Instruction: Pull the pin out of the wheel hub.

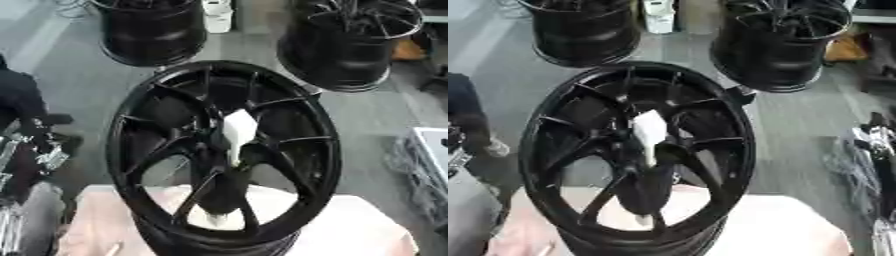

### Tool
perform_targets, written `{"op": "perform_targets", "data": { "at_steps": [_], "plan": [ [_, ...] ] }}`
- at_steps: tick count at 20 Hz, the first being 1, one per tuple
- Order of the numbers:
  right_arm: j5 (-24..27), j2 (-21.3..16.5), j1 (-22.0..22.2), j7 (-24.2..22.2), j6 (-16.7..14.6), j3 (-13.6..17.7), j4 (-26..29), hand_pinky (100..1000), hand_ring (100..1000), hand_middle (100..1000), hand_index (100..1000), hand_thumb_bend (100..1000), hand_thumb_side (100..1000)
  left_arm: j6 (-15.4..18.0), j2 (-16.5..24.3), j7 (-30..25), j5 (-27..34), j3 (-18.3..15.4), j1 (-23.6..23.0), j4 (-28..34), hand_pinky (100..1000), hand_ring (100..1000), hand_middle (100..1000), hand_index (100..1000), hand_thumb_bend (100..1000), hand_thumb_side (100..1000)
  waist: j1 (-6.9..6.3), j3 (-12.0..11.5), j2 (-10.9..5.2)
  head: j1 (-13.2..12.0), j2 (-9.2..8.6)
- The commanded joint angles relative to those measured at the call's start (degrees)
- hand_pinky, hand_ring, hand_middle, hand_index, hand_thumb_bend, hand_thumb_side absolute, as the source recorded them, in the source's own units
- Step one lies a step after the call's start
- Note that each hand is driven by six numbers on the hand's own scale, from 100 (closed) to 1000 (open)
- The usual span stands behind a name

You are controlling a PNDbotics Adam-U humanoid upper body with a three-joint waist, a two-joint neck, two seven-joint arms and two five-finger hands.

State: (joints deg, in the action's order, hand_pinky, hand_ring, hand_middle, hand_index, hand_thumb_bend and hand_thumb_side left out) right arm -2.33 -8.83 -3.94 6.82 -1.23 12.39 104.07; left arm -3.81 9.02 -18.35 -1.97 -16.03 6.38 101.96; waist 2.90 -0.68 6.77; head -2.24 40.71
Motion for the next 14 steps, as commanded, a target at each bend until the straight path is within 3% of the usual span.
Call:
{"op": "perform_targets", "data": {
  "at_steps": [1,9,14],
  "plan": [
    [-0.2,-0.7,-0.1,0.0,0.0,0.4,1.4,722,816,842,963,100,686,0.0,0.8,0.2,0.4,0.1,0.5,1.1,497,559,719,747,731,432,-0.23,0.1,-0.91,0.0,-0.42],
    [-0.2,-0.7,-0.1,0.1,0.1,0.6,1.4,722,816,842,963,100,687,0.6,2.8,0.2,1.0,0.5,1.1,1.9,496,561,723,750,732,429,-0.47,0.4,-0.9,0.0,-0.64],
    [-0.3,-0.9,-0.1,0.1,0.1,0.6,1.3,722,816,842,964,100,688,4.4,13.0,0.0,3.5,3.0,3.9,3.2,494,563,726,756,731,427,-0.86,0.9,-0.94,0.1,-0.89]
  ]
}}
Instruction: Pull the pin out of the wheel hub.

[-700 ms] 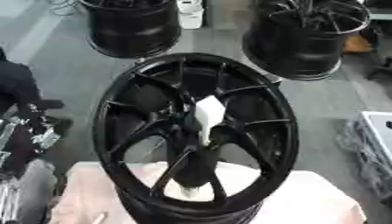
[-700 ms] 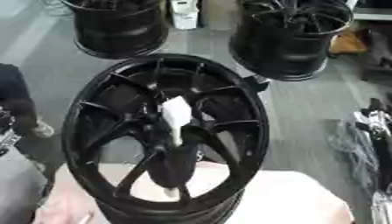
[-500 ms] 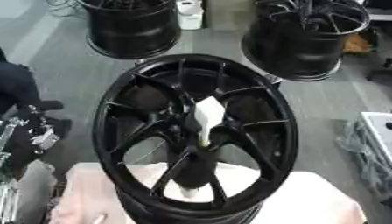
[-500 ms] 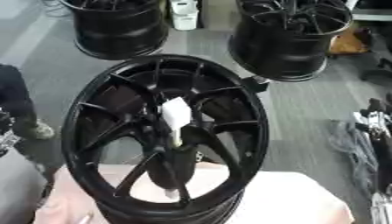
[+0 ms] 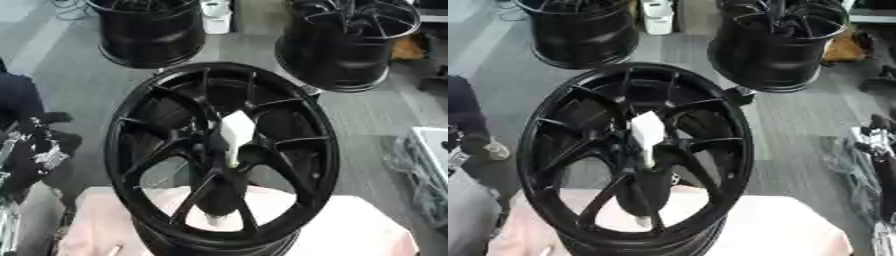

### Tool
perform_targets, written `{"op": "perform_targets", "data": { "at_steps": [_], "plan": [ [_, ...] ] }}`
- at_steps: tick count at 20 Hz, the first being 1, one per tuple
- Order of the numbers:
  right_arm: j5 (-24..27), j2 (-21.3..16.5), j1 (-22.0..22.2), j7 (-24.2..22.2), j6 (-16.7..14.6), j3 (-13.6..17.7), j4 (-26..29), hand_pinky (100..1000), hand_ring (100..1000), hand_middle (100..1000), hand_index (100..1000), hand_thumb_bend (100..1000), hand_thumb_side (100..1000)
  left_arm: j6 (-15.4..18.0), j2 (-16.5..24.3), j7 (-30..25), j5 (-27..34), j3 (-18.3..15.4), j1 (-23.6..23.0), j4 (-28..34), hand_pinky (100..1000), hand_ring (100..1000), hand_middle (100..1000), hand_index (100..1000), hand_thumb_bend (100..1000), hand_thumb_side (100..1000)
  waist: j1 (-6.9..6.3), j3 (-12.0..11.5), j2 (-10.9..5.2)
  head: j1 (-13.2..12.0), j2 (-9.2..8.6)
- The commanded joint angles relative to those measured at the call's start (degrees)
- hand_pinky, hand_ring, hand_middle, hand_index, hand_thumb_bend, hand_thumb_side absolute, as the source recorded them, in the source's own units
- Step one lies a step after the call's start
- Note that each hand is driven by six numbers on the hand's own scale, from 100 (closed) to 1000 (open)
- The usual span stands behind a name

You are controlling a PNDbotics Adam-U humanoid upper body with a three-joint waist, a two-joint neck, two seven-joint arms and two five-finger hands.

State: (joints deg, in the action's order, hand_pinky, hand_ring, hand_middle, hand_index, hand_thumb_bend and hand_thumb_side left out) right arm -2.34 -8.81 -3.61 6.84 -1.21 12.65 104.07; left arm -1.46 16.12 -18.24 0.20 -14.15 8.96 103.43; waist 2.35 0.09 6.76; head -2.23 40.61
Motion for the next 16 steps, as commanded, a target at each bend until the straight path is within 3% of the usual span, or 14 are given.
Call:
{"op": "perform_targets", "data": {
  "at_steps": [1,5,9,12,16],
  "plan": [
    [-0.4,-1.0,-0.4,0.1,0.1,0.3,1.3,722,816,842,964,100,688,3.4,9.2,-0.5,1.7,2.2,2.5,2.1,497,564,730,763,734,424,-0.49,0.3,-0.98,0.1,-0.9],
    [-0.5,-1.3,-0.3,0.0,0.1,0.2,1.3,722,816,842,964,100,691,11.7,24.8,-3.2,3.3,8.7,10.6,1.5,523,567,742,789,732,419,-1.29,1.3,-1.3,-0.1,-0.95],
    [-0.6,-1.7,-0.2,-0.4,0.0,-0.2,1.1,722,816,842,964,100,689,21.1,34.7,-9.5,1.6,17.3,20.3,-1.2,580,575,760,832,711,416,-1.79,2.4,-1.51,-0.5,-0.88],
    [-0.6,-2.1,-0.4,-0.8,-0.1,-0.6,1.0,722,816,842,964,100,690,28.4,37.1,-16.6,-1.7,25.0,27.5,-3.6,620,589,773,849,703,381,-2.41,3.6,-1.7,-1.5,-0.69],
    [-0.6,-2.5,-0.2,-1.1,-0.1,-0.8,0.8,721,816,841,964,100,692,34.7,35.2,-25.0,-4.1,32.3,34.4,-7.9,652,594,776,843,721,325,-3.04,4.8,-1.87,-1.6,-0.5]
  ]
}}
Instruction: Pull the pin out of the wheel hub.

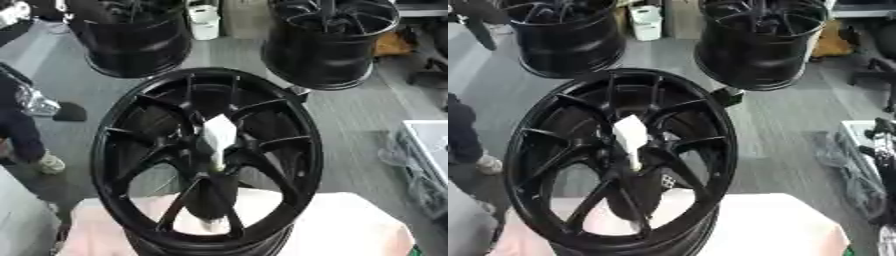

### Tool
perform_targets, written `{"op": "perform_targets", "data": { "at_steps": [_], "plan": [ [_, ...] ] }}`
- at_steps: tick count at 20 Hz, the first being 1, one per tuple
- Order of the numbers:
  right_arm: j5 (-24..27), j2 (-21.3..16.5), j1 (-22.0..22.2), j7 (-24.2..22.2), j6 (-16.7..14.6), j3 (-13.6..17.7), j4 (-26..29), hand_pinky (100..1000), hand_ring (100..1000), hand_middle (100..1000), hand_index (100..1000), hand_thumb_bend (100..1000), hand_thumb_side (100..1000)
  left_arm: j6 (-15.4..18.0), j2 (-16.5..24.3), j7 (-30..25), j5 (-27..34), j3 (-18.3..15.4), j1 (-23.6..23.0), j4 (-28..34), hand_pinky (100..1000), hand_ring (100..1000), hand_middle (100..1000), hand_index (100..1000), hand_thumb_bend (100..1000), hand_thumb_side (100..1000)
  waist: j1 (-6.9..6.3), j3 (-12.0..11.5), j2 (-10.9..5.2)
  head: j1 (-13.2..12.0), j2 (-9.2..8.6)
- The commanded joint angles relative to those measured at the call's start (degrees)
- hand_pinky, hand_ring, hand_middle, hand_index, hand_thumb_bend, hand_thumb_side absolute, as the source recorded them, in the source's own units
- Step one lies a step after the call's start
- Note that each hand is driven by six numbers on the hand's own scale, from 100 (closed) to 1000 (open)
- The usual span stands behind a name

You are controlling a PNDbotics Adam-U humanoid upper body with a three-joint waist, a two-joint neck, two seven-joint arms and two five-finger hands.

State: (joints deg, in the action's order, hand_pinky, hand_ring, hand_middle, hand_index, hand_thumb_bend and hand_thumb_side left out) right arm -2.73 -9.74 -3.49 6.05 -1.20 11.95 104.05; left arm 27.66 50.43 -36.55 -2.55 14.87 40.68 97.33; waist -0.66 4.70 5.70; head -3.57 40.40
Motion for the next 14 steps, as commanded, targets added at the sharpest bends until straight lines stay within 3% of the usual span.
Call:
{"op": "perform_targets", "data": {
  "at_steps": [1,5,9,14],
  "plan": [
    [-0.2,-1.6,-0.3,-0.3,-0.1,-0.1,0.8,721,815,841,964,100,692,7.0,-0.1,-9.0,-1.8,4.9,4.1,-2.6,656,597,776,840,720,313,-0.15,0.5,-0.84,-0.2,-0.26],
    [-0.3,-1.9,-0.2,-0.2,-0.1,0.0,0.8,721,815,840,963,100,691,10.0,-3.4,-14.8,-2.5,9.7,7.6,-4.9,657,577,751,822,699,254,-0.47,1.5,-0.9,-0.4,-0.03],
    [-0.3,-2.0,-0.4,-0.5,-0.2,-0.2,0.9,721,815,840,963,100,692,12.4,-6.5,-15.4,-6.4,13.9,9.7,-8.2,654,566,746,806,687,213,-0.78,2.2,-0.79,-0.7,0.26],
    [-0.2,-2.0,-0.7,-0.8,-0.2,-0.5,0.9,721,815,840,964,100,693,15.2,-9.6,-15.4,-10.2,16.9,10.6,-12.3,650,557,735,798,676,197,-1.05,3.3,-0.53,-1.1,0.18]
  ]
}}
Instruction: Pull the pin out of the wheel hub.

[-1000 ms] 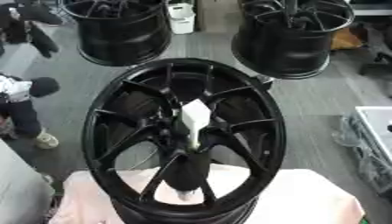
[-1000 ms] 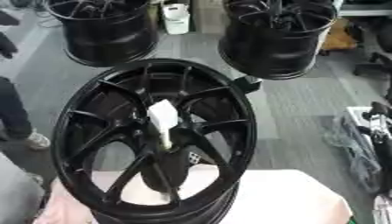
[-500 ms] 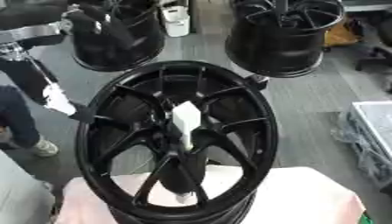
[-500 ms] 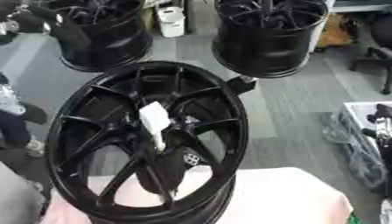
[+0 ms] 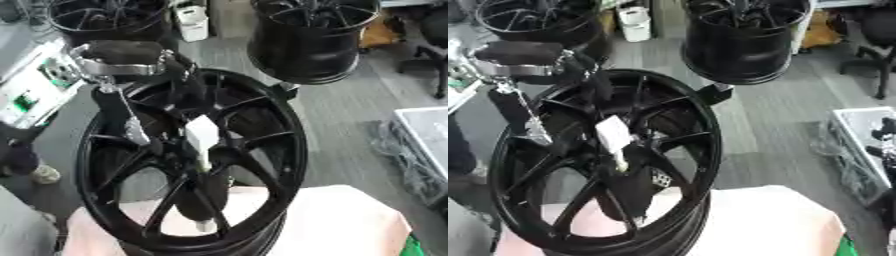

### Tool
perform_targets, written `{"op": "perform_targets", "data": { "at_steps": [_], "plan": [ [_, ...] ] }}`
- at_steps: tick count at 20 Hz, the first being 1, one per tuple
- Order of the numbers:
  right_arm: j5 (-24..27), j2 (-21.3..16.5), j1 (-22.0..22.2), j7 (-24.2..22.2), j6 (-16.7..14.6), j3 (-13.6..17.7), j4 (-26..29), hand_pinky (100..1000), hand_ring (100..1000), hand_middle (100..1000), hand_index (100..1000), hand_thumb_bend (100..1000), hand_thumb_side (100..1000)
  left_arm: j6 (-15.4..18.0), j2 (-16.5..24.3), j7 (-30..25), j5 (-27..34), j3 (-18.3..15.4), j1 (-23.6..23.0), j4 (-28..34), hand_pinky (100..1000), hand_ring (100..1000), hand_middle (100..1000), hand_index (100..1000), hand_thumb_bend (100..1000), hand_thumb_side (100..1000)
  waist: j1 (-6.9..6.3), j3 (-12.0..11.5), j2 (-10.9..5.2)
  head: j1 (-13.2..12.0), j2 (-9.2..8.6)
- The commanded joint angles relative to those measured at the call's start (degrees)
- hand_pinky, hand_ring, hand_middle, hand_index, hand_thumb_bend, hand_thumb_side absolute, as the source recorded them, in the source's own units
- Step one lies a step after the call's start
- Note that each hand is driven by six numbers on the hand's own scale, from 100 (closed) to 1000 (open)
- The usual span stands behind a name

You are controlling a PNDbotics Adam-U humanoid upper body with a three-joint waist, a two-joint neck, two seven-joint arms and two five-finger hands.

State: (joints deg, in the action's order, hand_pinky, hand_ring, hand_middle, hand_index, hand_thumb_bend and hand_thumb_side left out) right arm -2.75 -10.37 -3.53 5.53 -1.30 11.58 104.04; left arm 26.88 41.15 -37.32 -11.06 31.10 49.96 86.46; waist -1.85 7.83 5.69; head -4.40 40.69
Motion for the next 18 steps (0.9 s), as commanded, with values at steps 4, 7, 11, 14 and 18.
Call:
{"op": "perform_targets", "data": {
  "at_steps": [4,7,11,14,18],
  "plan": [
    [-0.2,-1.3,-0.8,-0.4,-0.1,-0.2,1.0,722,815,840,964,100,692,17.5,-2.0,-14.6,-3.3,1.7,1.6,-3.8,645,539,715,784,653,183,0.1,0.6,-0.42,-0.4,-0.14],
    [-0.1,-1.3,-0.8,-0.5,-0.1,-0.3,1.0,721,815,840,964,100,694,18.5,-2.6,-14.6,-5.2,1.7,1.7,-4.5,644,533,718,787,634,178,0.02,0.8,-0.37,-0.4,-0.12],
    [0.0,-1.3,-0.9,-0.6,-0.1,-0.4,1.0,722,815,840,963,100,694,19.1,-3.7,-14.6,-7.0,1.1,1.9,-5.8,638,527,717,786,618,165,-0.06,0.9,-0.37,-0.3,-0.06],
    [0.0,-1.2,-0.9,-0.7,-0.2,-0.4,1.0,722,815,840,963,100,694,19.5,-4.5,-14.6,-8.4,1.0,2.0,-7.1,636,523,714,782,605,159,-0.05,1.2,-0.35,-0.3,-0.11],
    [0.0,-1.1,-0.9,-0.7,-0.1,-0.4,1.0,722,815,839,963,100,694,20.0,-5.4,-14.6,-9.5,0.8,2.0,-8.9,631,515,676,749,574,135,-0.06,1.4,-0.3,-0.5,-0.08]
  ]
}}
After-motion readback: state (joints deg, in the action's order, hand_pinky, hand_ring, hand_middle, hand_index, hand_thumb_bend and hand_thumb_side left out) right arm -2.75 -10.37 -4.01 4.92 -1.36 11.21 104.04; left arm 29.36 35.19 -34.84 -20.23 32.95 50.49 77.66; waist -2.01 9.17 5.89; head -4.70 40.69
